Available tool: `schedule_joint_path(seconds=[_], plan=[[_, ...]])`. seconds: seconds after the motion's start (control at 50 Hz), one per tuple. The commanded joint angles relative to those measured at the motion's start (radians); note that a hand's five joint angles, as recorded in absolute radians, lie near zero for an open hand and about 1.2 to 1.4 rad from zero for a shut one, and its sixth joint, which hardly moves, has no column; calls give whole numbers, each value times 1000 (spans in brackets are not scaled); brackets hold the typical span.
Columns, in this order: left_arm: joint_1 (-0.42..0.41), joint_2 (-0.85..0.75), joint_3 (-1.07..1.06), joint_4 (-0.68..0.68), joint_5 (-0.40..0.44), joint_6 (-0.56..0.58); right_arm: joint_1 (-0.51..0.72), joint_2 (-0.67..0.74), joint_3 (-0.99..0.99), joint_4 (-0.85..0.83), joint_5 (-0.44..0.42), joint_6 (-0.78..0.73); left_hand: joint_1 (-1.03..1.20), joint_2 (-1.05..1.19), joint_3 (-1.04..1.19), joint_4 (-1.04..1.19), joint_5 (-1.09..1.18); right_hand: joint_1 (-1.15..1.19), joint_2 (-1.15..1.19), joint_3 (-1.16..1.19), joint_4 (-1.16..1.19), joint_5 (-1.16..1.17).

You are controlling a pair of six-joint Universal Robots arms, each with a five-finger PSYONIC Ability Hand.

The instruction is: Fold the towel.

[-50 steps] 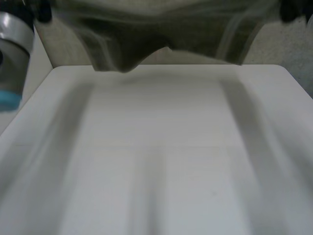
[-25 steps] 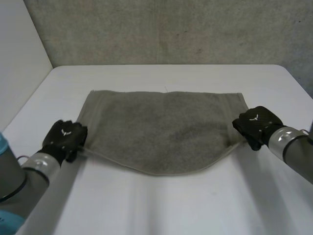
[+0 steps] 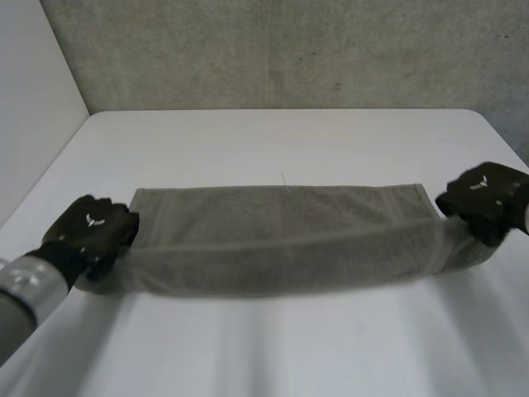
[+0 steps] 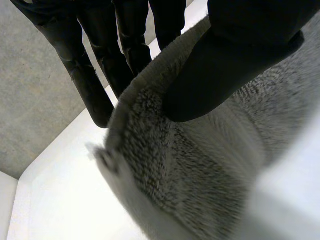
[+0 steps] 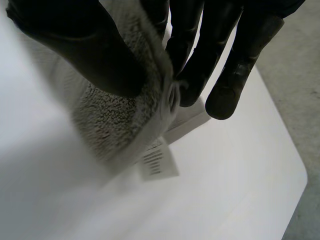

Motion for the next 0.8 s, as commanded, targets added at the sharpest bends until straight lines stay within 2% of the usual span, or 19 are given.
schedule_joint_path(seconds=[0.02, 0.04, 0.08, 0.22, 0.4, 0.42, 0.44, 0.46, 0.48, 0.54, 0.58, 0.64, 0.66, 0.7, 0.8], plan=[[-70, -323, 264, 86, -81, -60, 111, 188, -172, -115, 99, 136, 189, 178, 178, 178, 184, 56, 56, 48, 53, 46], [-70, -323, 265, 86, -81, -60, 129, 224, -213, -147, 125, 162, 189, 178, 178, 178, 184, 56, 56, 48, 53, 46], [-84, -418, 390, 91, -135, -101, 142, 257, -247, -183, 142, 186, 189, 178, 178, 178, 184, 56, 56, 48, 53, 46], [-122, -576, 614, 105, -163, -123, 192, 421, -397, -360, 221, 213, 189, 178, 178, 178, 184, 56, 56, 48, 53, 46], [-158, -756, 851, 108, -174, -128, 225, 562, -539, -399, 293, 212, 189, 178, 178, 178, 184, 56, 56, 48, 53, 46], [-158, -756, 851, 108, -174, -128, 232, 588, -563, -390, 315, 208, 189, 178, 178, 178, 184, -783, -783, -791, -786, -793], [-162, -773, 863, 108, -175, -125, 232, 588, -563, -390, 315, 208, -622, -633, -632, -633, -626, -791, -791, -800, -794, -801], [-167, -780, 866, 108, -177, -125, 242, 608, -573, -387, 354, 203, -1033, -1044, -1044, -1044, -1037, -1166, -1166, -1174, -1169, -1176], [-167, -780, 866, 108, -177, -125, 251, 616, -577, -385, 394, 203, -1033, -1044, -1044, -1044, -1037, -1166, -1166, -1174, -1169, -1176], [-175, -782, 860, 108, -183, -123, 257, 605, -570, -379, 442, 211, -1033, -1044, -1044, -1044, -1037, -1166, -1166, -1174, -1169, -1176], [-175, -773, 843, 100, -187, -129, 257, 579, -551, -380, 445, 222, -1033, -1044, -1044, -1044, -1037, -1166, -1166, -1174, -1169, -1176], [-173, -754, 823, 97, -187, -129, 255, 489, -464, -391, 426, 257, -1033, -1044, -1044, -1044, -1037, -1166, -1166, -1174, -1169, -1176], [-167, -719, 794, 96, -187, -132, 255, 488, -464, -391, 425, 257, -1033, -1044, -1044, -1044, -1037, -1166, -1166, -1174, -1169, -1176], [-159, -675, 753, 94, -187, -135, 249, 385, -351, -397, 389, 289, -1033, -1044, -1044, -1044, -1037, -1166, -1166, -1174, -1169, -1176], [-133, -482, 551, 108, -178, -201, 243, 245, -167, -399, 329, 300, -1033, -1044, -1044, -1044, -1037, -1166, -1166, -1174, -1169, -1176]])
